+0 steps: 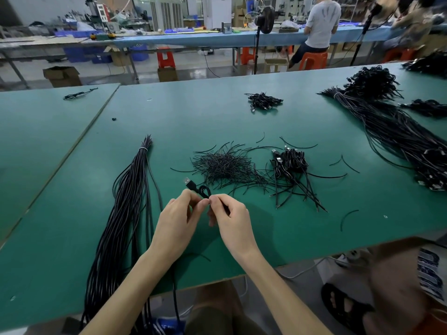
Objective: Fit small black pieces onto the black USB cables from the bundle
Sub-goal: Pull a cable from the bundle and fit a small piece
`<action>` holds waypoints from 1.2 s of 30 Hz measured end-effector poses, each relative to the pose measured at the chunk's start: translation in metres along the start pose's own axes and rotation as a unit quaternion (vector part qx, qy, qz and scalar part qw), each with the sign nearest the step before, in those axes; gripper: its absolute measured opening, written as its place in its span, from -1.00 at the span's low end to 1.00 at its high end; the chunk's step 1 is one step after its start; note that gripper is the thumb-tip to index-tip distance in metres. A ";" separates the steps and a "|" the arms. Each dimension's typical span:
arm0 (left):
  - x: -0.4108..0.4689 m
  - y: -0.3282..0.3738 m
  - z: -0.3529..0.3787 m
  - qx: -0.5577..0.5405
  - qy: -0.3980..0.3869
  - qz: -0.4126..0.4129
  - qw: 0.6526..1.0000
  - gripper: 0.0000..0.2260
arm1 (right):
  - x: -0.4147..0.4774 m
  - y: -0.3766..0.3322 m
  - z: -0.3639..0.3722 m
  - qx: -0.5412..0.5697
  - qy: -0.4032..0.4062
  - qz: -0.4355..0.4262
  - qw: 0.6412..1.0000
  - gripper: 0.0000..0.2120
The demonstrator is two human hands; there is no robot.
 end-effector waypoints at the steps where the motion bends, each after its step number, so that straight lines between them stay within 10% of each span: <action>1: 0.000 -0.002 0.001 -0.006 -0.004 -0.002 1.000 -0.72 | 0.000 0.000 -0.001 0.002 0.002 -0.001 1.000 -0.76; 9: 0.007 -0.007 0.013 -0.216 -0.073 -0.044 0.973 -0.76 | 0.005 -0.002 -0.003 0.027 0.013 -0.017 0.999 -0.80; 22: -0.006 -0.007 0.046 -0.542 -0.218 -0.206 0.785 -0.79 | -0.007 -0.027 -0.013 -0.046 0.063 -0.130 0.988 -0.79; 29: -0.010 0.003 0.038 -0.512 -0.238 -0.189 0.803 -0.82 | -0.036 -0.063 -0.004 -0.277 0.156 -0.302 0.899 -0.63; 36: -0.012 -0.008 0.044 -0.494 -0.241 -0.224 0.805 -0.80 | -0.042 -0.068 -0.001 -0.287 0.157 -0.329 0.886 -0.69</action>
Point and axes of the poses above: each hand's wrist, its own x-axis towards the middle knuckle, its own z-axis out of the palm, y = z × x, the point moved 10 cm from there along x, towards the middle knuckle, and after that the axes turned 1 degree about y, right-handed, at the moved point
